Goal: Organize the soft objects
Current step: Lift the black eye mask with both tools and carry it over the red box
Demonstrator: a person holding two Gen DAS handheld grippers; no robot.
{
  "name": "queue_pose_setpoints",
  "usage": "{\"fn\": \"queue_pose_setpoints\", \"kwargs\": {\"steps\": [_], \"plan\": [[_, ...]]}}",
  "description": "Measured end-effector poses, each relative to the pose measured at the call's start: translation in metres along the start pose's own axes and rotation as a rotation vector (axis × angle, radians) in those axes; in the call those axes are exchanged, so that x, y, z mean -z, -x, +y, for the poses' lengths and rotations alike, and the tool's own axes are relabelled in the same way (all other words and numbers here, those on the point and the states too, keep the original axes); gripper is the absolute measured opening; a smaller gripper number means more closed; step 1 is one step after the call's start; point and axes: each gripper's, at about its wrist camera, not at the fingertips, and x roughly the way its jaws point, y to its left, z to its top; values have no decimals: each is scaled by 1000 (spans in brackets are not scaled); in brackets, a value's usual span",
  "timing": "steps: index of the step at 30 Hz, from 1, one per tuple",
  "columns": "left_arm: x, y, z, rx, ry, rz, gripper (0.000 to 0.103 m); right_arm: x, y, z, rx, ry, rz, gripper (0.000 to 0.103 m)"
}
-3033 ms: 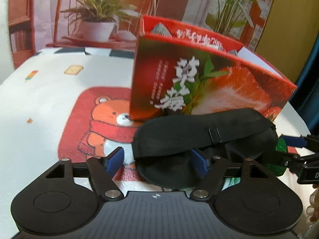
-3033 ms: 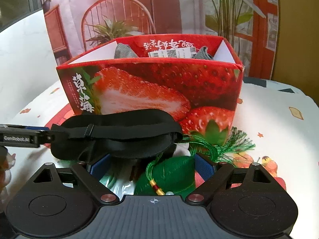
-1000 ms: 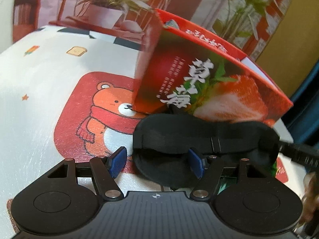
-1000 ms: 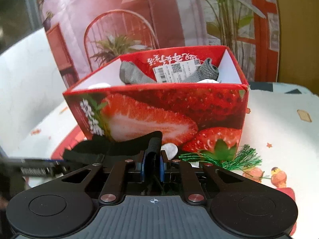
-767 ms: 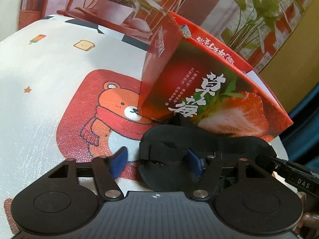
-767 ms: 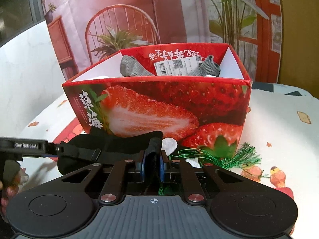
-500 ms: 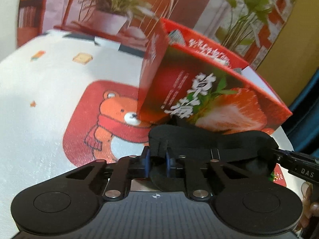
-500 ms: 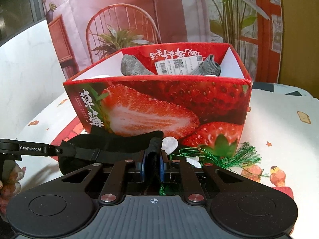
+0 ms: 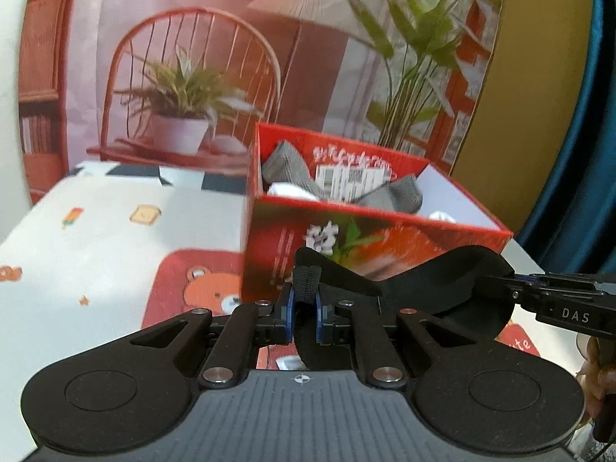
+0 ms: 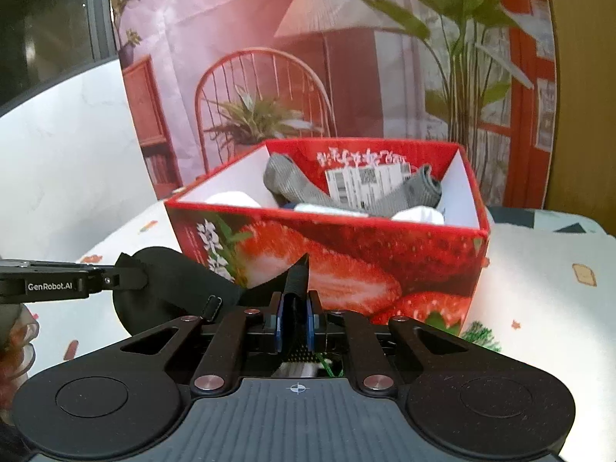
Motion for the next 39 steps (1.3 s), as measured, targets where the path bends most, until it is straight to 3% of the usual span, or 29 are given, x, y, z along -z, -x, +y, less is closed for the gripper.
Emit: {"fn": "queue_pose_setpoints", "kwargs": {"steps": [10, 21, 33, 39], "plan": [[-27, 19, -7, -15, -14, -31, 11, -19, 18, 4, 0, 18, -55, 10], [-76, 14, -23, 0, -39, -129, 11, -68, 17, -4, 4, 21, -77, 10], [-135, -63, -33, -64, -101, -150, 11, -132, -45, -24, 82, 77, -57, 10], [-147, -114, -32, -96, -122, -83, 11, -149, -91, -40, 139, 104, -33, 10]]}}
